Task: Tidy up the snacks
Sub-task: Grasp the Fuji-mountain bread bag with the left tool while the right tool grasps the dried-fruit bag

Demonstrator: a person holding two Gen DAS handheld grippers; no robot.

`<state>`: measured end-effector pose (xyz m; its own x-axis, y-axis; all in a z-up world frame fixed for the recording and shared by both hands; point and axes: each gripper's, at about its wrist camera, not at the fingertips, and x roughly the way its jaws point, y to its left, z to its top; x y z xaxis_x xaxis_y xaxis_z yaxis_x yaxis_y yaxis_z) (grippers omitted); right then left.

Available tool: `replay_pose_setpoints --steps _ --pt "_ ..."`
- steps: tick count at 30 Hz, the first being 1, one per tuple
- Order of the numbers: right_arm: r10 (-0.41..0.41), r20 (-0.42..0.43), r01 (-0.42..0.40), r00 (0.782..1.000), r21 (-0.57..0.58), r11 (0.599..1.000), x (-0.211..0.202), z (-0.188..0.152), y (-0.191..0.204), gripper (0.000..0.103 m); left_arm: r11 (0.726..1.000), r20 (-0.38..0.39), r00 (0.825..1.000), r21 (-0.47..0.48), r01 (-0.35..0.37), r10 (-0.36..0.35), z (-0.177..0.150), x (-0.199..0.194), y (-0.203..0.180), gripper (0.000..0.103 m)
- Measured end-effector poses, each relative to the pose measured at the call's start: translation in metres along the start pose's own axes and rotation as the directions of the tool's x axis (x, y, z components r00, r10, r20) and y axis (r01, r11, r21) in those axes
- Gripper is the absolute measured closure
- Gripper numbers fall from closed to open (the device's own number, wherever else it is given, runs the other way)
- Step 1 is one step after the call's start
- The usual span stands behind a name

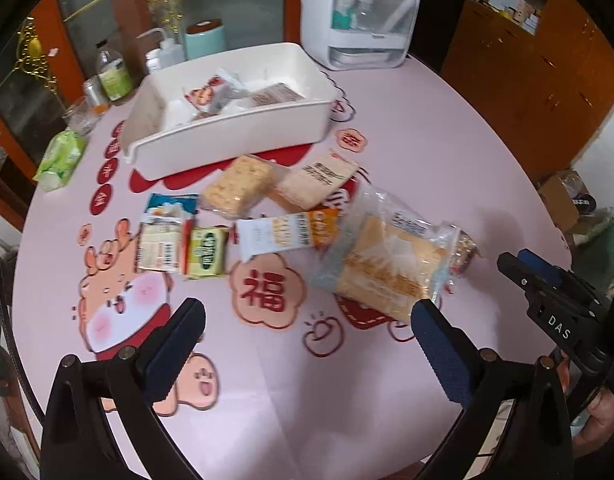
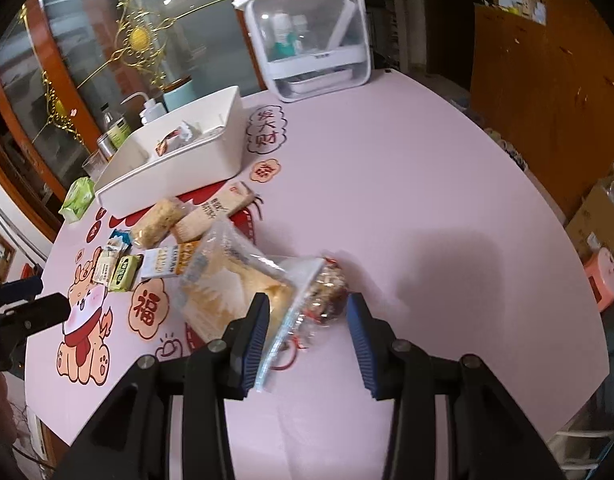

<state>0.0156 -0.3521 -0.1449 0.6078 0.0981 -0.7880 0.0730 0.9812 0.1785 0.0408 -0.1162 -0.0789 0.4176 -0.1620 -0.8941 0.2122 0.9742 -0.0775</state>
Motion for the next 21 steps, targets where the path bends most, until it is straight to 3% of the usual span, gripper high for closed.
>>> replay_pose_setpoints --steps 13,21 --pt "0.010 -0.079 -0.005 0.997 0.060 0.998 0.044 -0.001 -0.022 0.062 0.995 -0.086 0.995 0.077 0.063 -0.056 0.013 0.046 -0.024 0.001" --pt "0.011 -0.143 -0.004 0.990 0.047 0.999 0.076 0.002 -0.018 0.062 0.990 -0.193 0.975 0.077 0.122 -0.105 0.024 0.105 -0.018 0.001"
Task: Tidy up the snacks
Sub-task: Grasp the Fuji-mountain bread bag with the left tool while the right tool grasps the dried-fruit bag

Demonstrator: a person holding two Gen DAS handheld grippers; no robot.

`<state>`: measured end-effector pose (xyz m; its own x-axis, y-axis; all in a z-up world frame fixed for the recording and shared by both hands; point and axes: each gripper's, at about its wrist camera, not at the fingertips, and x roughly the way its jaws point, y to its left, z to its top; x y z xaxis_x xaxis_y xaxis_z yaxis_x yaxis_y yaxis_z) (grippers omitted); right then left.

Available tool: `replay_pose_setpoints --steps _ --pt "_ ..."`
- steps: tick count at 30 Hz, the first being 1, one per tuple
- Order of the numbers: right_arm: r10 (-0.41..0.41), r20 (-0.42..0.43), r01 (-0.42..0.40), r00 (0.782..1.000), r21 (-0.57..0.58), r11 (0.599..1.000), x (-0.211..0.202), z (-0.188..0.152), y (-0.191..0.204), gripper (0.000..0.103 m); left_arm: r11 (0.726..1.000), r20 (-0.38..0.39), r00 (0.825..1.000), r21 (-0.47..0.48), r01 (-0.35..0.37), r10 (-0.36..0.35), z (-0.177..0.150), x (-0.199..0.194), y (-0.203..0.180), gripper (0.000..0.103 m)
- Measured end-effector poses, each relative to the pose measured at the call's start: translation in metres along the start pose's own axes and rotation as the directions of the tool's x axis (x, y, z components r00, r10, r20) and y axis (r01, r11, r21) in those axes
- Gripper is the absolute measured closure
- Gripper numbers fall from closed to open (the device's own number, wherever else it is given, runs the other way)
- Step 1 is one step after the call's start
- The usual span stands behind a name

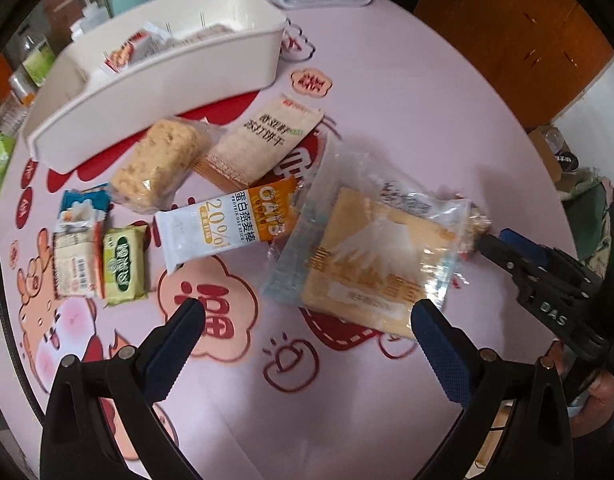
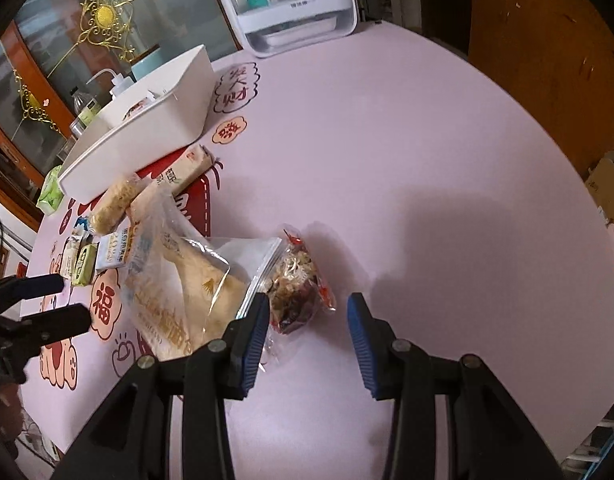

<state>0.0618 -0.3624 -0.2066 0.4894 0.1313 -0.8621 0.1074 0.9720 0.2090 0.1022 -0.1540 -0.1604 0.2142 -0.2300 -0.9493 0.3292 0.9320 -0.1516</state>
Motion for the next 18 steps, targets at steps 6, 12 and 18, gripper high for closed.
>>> replay_pose_setpoints --steps 6,12,18 --pt "0.024 -0.009 -0.023 1.000 0.022 0.999 0.010 0.006 -0.001 0.062 0.999 -0.057 0.998 0.034 0.026 -0.024 0.015 0.035 0.007 0.001" --pt "0.041 -0.014 -0.041 0.999 0.003 0.999 0.012 0.010 -0.001 0.061 0.994 -0.123 0.991 0.090 0.055 -0.043 0.022 0.066 0.003 0.001" --pt "0.033 -0.028 -0.033 0.999 -0.002 0.999 0.017 0.011 0.001 0.055 0.989 -0.136 0.984 0.085 0.123 -0.111 0.028 0.077 0.003 0.001"
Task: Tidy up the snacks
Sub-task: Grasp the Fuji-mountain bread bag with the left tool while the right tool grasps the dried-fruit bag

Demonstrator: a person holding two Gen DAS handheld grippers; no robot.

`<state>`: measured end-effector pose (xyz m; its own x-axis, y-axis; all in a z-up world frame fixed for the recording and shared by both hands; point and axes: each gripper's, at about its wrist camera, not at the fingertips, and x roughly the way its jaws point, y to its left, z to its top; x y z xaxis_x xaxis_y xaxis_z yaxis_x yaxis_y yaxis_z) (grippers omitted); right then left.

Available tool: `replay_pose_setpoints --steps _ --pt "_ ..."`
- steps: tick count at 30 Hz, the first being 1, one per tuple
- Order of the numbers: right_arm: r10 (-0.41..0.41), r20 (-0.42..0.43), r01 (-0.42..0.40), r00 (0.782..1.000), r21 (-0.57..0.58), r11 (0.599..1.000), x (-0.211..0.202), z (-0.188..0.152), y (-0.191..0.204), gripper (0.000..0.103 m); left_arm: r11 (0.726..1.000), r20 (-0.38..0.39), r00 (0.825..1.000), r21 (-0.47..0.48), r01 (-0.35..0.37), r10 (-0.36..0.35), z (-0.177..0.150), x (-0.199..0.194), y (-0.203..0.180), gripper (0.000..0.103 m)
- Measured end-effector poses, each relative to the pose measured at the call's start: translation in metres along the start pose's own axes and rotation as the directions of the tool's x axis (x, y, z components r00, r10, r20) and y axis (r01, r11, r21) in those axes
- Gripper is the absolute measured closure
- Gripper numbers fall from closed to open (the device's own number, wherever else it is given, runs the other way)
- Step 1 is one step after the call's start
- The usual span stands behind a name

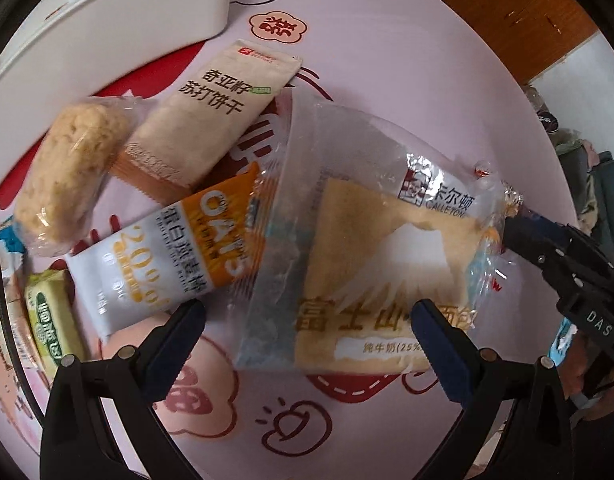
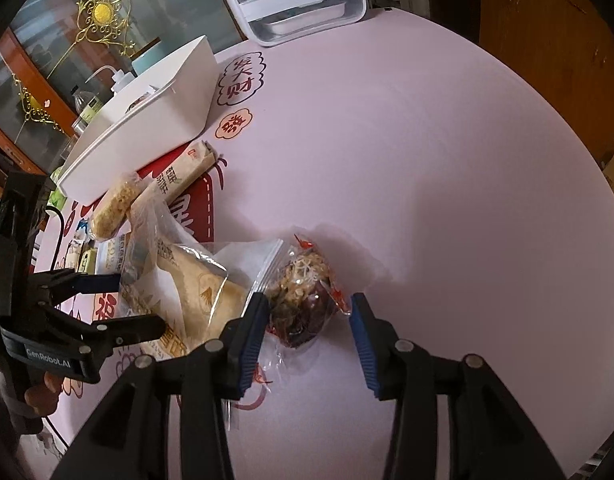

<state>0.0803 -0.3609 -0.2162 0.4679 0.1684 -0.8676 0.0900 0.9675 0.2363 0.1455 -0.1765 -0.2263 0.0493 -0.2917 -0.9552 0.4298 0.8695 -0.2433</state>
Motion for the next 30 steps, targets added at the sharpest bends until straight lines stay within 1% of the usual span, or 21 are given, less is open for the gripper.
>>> replay_pose_setpoints --steps 1,2,5,6,9,12,14,17,18,19,20,22,23,25,26,28,30 --pt "-0.003 -0.001 0.003 1.000 0.002 1.000 0.002 0.000 0.000 0.051 1.000 0.003 1.000 0.010 0.002 -0.002 0.001 0.000 -0.001 0.001" --pt "-0.003 0.001 0.003 1.000 0.004 1.000 0.003 0.000 0.000 0.049 1.000 0.005 1.000 0.021 0.004 -0.004 0.001 0.001 -0.003 0.001" --pt "-0.023 -0.034 0.023 0.999 -0.002 1.000 0.015 0.000 0.002 0.047 0.999 0.000 1.000 0.049 0.014 -0.014 0.003 0.003 -0.010 0.001" --pt "-0.031 -0.021 0.031 0.999 -0.015 0.999 0.016 0.000 0.004 0.047 0.998 -0.005 1.000 0.060 0.018 -0.018 0.004 0.004 -0.013 0.001" --pt "-0.066 -0.021 0.065 0.998 -0.063 0.996 0.020 -0.001 0.013 0.047 0.996 -0.016 1.000 0.082 0.023 -0.022 0.004 0.006 -0.021 0.001" --pt "-0.070 -0.012 0.069 0.997 -0.081 0.994 0.020 -0.001 0.016 0.048 0.996 -0.023 0.998 0.068 0.059 -0.058 0.005 0.007 -0.026 0.001" --pt "-0.068 -0.010 0.067 0.998 -0.080 0.994 0.019 -0.001 0.016 0.049 0.995 -0.030 0.995 0.041 0.093 -0.092 0.006 0.007 -0.028 0.001" --pt "-0.067 -0.005 0.066 0.998 -0.081 0.995 0.019 -0.002 0.016 0.049 0.997 -0.012 0.997 0.006 0.076 -0.075 0.003 0.008 -0.038 0.006" --pt "-0.063 -0.002 0.063 0.998 -0.079 0.995 0.019 -0.002 0.015 0.050 0.998 -0.003 0.998 -0.005 0.068 -0.068 0.001 0.005 -0.037 0.010" --pt "-0.058 0.000 0.058 0.998 -0.078 0.995 0.018 -0.002 0.015 0.051 0.998 0.002 0.998 -0.009 0.066 -0.066 0.002 0.005 -0.035 0.017" --pt "-0.057 0.003 0.057 0.998 -0.077 0.995 0.018 -0.002 0.014 0.051 0.998 0.008 0.998 -0.010 0.062 -0.062 0.003 0.002 -0.033 0.022" --pt "-0.056 0.010 0.056 0.998 -0.069 0.996 0.018 -0.003 0.014 0.054 0.996 0.008 0.996 -0.015 0.085 -0.085 0.002 -0.001 -0.031 0.036" --pt "-0.053 0.011 0.054 0.999 -0.065 0.996 0.018 -0.003 0.013 0.054 0.995 0.010 0.996 -0.024 0.094 -0.094 0.002 -0.002 -0.030 0.038" --pt "-0.053 0.016 0.054 0.998 -0.061 0.997 0.017 -0.003 0.013 0.055 0.992 0.022 0.994 -0.053 0.111 -0.110 0.000 -0.008 -0.020 0.050" --pt "-0.058 0.017 0.059 0.998 -0.061 0.996 0.017 -0.004 0.013 0.055 0.990 0.032 0.993 -0.069 0.120 -0.118 -0.001 -0.011 -0.016 0.053" --pt "-0.064 0.018 0.065 0.998 -0.060 0.996 0.016 -0.004 0.014 0.056 0.987 0.047 0.990 -0.089 0.135 -0.131 -0.004 -0.017 -0.009 0.062" --pt "-0.070 0.019 0.071 0.997 -0.056 0.996 0.015 -0.005 0.015 0.057 0.984 0.065 0.988 -0.100 0.147 -0.141 -0.008 -0.023 -0.004 0.067"
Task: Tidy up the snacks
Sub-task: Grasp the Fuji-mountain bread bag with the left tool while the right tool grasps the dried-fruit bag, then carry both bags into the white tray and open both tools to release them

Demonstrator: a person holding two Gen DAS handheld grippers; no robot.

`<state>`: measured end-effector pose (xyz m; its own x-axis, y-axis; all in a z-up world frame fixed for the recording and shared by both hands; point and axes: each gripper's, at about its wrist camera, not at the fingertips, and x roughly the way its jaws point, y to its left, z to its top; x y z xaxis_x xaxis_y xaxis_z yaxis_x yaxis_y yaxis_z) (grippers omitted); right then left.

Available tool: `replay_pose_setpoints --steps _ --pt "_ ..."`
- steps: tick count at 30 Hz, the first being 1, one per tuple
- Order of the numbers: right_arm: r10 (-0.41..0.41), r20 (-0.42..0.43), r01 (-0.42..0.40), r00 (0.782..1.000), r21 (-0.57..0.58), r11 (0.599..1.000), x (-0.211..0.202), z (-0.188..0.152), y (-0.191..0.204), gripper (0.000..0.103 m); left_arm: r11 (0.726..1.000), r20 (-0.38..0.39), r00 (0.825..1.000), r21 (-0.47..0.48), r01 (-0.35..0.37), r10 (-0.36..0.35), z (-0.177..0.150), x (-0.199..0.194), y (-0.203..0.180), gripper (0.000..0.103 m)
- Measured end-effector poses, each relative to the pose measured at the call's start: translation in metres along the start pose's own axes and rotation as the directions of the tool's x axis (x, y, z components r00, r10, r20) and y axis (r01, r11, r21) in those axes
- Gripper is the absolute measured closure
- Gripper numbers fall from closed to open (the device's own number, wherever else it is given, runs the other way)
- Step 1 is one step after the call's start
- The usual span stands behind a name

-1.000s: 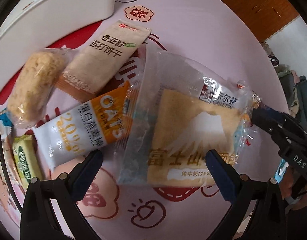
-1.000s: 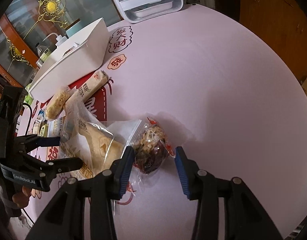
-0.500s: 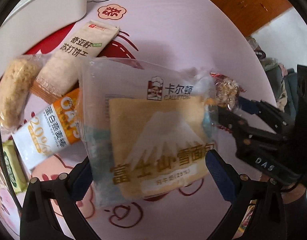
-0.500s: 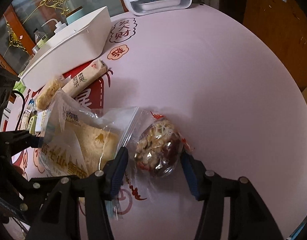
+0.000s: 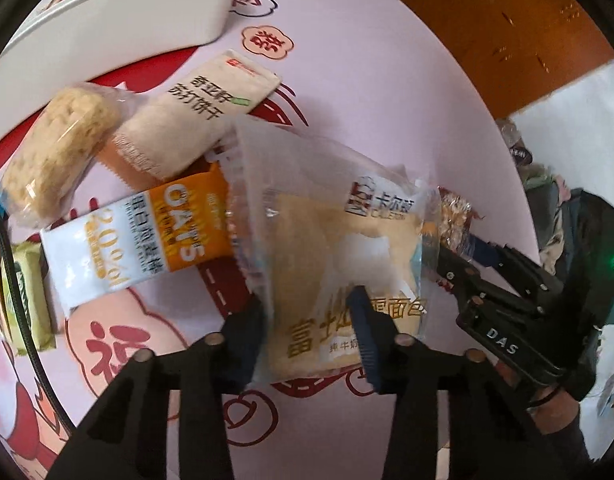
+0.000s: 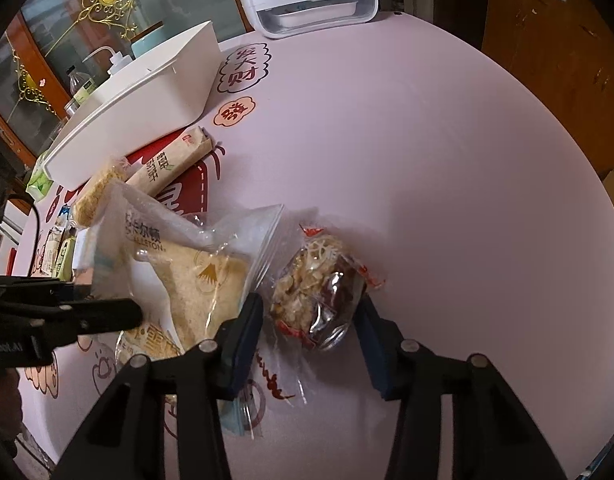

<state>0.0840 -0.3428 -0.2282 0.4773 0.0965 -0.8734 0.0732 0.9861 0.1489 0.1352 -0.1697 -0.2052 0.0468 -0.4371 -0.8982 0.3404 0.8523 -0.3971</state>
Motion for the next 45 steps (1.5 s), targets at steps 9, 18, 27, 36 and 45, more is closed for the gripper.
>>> replay_pose_setpoints --steps 9,18,27,36,45 --pt "0.018 0.004 -0.018 1.000 -0.018 1.000 -0.010 -0.010 0.013 0.058 0.998 0.099 0.994 0.036 -0.059 0.055 -0.027 -0.036 -0.006 0.079" --pt "0.104 0.055 -0.098 0.993 -0.099 0.990 -0.042 -0.014 0.046 0.059 0.990 0.225 0.964 -0.018 -0.138 0.138 -0.073 -0.094 -0.007 0.084" --pt "0.226 0.123 -0.194 0.966 -0.233 0.953 -0.083 -0.005 0.101 0.059 0.961 0.399 0.874 -0.106 -0.257 0.277 -0.104 -0.183 -0.008 0.086" --pt "0.309 0.227 -0.225 0.924 -0.331 0.916 -0.131 0.041 0.152 0.059 0.901 0.532 0.730 -0.192 -0.390 0.429 -0.089 -0.289 0.012 0.086" --pt "0.285 0.384 -0.173 0.878 -0.300 0.938 -0.152 0.154 0.187 0.059 0.830 0.614 0.598 -0.183 -0.527 0.515 0.006 -0.361 0.044 0.086"
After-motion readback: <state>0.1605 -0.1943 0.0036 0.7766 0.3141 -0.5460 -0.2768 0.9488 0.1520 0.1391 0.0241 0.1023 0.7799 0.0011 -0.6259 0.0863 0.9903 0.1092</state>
